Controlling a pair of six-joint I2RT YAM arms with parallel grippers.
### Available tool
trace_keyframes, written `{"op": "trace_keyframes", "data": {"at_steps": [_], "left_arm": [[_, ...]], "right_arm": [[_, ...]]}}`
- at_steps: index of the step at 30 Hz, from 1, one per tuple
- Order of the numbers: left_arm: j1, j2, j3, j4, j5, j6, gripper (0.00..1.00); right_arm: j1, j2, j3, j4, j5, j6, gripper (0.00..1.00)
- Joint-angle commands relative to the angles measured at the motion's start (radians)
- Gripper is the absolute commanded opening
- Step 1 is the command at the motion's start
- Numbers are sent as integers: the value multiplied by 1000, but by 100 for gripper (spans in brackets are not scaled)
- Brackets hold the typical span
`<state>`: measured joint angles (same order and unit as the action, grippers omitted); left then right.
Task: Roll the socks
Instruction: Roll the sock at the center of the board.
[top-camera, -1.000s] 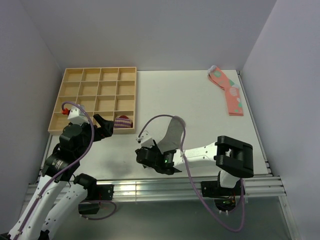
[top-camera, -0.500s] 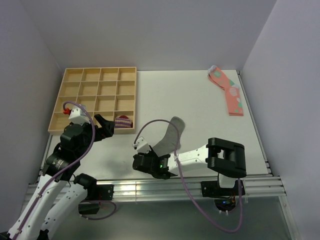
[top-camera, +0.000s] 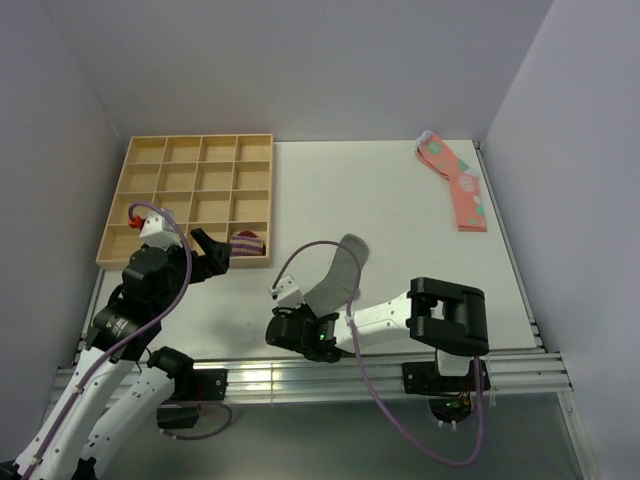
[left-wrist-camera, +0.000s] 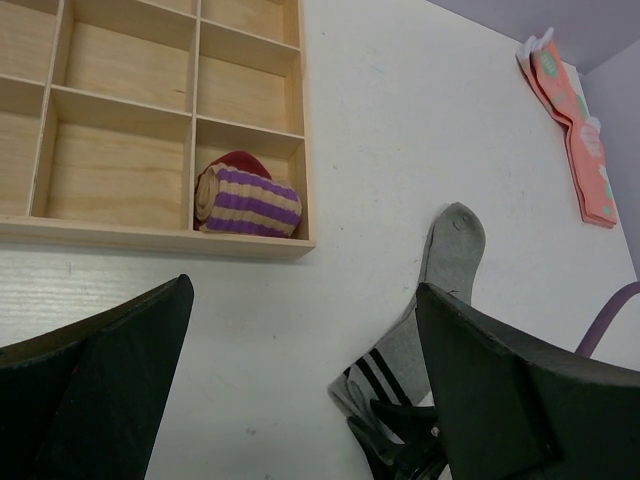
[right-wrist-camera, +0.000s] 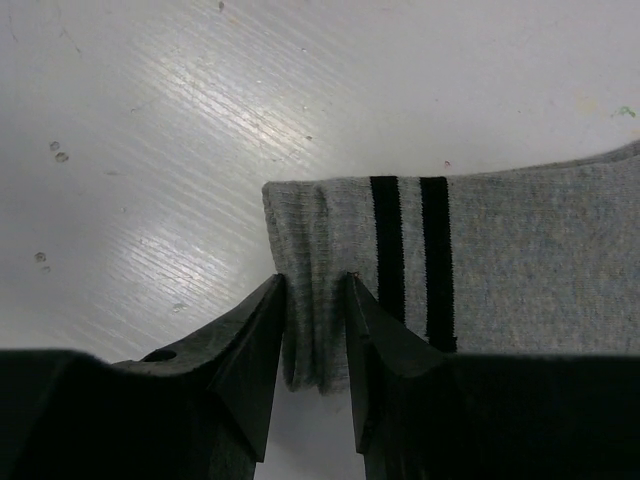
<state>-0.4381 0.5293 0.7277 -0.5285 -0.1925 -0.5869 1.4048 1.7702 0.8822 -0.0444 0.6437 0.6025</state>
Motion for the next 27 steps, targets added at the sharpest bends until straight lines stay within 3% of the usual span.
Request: {"op": "trace_keyframes", "data": {"at_steps": [1,4,9,13,19,27], "left_arm": [[-7,11,13,19,-16,9,99],[-10,27,15,21,-13,4,100],[-11,70,42,-7,-24,-45,95],[-11,67,-13,51,80,-138,81],[-45,-3,-233,280,165,-243,65],[-188,-49,-491,662,174,-266,56]], "right_arm": [[5,-31,-67,21,36,37,37],[3,-70,-127,81,11,26,30],[5,-172,-239,198,-71,-1,29],[-3,-251,-299,256,-166,-30,30],[-84,-348,-364,294,-361,-27,30],[-276,-437,-420,278,-639,8,28]]}}
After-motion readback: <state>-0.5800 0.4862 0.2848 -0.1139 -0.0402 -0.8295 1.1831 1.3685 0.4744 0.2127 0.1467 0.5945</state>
